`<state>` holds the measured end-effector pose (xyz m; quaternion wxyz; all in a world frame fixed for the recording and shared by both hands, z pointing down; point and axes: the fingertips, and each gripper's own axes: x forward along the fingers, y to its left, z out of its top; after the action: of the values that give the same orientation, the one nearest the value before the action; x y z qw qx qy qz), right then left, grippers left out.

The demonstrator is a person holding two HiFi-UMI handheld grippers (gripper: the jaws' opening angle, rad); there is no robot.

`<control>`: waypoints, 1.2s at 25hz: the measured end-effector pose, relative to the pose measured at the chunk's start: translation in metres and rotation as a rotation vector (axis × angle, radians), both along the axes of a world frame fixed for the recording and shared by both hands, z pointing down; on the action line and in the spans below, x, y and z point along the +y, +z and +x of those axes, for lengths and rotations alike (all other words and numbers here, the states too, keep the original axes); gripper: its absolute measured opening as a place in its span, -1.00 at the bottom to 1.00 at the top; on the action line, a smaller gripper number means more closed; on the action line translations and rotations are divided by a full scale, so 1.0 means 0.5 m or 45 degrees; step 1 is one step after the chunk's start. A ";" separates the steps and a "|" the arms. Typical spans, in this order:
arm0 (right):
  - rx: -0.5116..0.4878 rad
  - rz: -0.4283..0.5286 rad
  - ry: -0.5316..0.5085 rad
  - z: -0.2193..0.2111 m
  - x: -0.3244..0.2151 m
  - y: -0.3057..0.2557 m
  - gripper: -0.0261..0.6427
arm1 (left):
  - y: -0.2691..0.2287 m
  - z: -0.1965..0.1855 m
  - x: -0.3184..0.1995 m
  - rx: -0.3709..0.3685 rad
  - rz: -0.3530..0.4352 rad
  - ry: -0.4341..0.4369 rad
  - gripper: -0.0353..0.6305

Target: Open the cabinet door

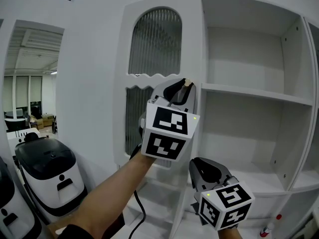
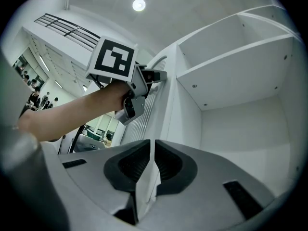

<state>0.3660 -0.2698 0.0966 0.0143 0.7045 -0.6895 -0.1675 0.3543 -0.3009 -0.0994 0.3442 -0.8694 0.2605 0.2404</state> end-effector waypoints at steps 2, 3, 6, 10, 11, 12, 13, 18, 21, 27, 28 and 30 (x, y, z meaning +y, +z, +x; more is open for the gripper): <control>-0.010 -0.016 0.000 0.005 0.002 0.010 -0.85 | 0.001 -0.006 0.003 0.007 -0.008 0.002 -0.65; -0.018 -0.025 -0.003 0.007 0.003 0.015 -0.85 | 0.001 -0.009 0.004 0.011 -0.011 0.004 -0.65; -0.047 -0.055 -0.032 0.006 0.003 0.032 -0.85 | 0.001 -0.018 0.010 0.020 -0.016 0.015 -0.65; -0.098 -0.108 -0.137 -0.012 0.000 0.062 -0.66 | 0.001 -0.028 0.016 0.025 -0.030 0.024 -0.65; -0.111 -0.122 -0.164 -0.016 -0.002 0.072 -0.59 | 0.001 -0.031 0.018 0.029 -0.033 0.027 -0.65; -0.122 -0.134 -0.181 -0.018 -0.005 0.082 -0.58 | 0.002 -0.035 0.020 0.033 -0.035 0.030 -0.65; -0.129 -0.147 -0.185 -0.017 -0.008 0.092 -0.58 | 0.002 -0.038 0.021 0.035 -0.035 0.033 -0.65; -0.166 -0.202 -0.202 -0.010 -0.026 0.134 -0.58 | 0.000 -0.045 0.026 0.033 -0.030 0.039 -0.65; -0.191 -0.232 -0.214 -0.006 -0.036 0.152 -0.58 | -0.001 -0.048 0.028 0.035 -0.031 0.044 -0.65; -0.275 -0.278 -0.281 -0.007 -0.054 0.179 -0.58 | 0.001 -0.048 0.028 0.037 -0.039 0.046 -0.65; -0.273 -0.284 -0.287 -0.008 -0.056 0.182 -0.58 | 0.001 -0.049 0.028 0.037 -0.039 0.047 -0.65; -0.261 -0.287 -0.304 -0.013 -0.057 0.183 -0.58 | 0.001 -0.048 0.027 0.039 -0.037 0.048 -0.65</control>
<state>0.3597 -0.2982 0.1879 0.0028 0.6251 -0.7804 -0.0171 0.3301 -0.2873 -0.0990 0.3228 -0.8753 0.2530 0.2562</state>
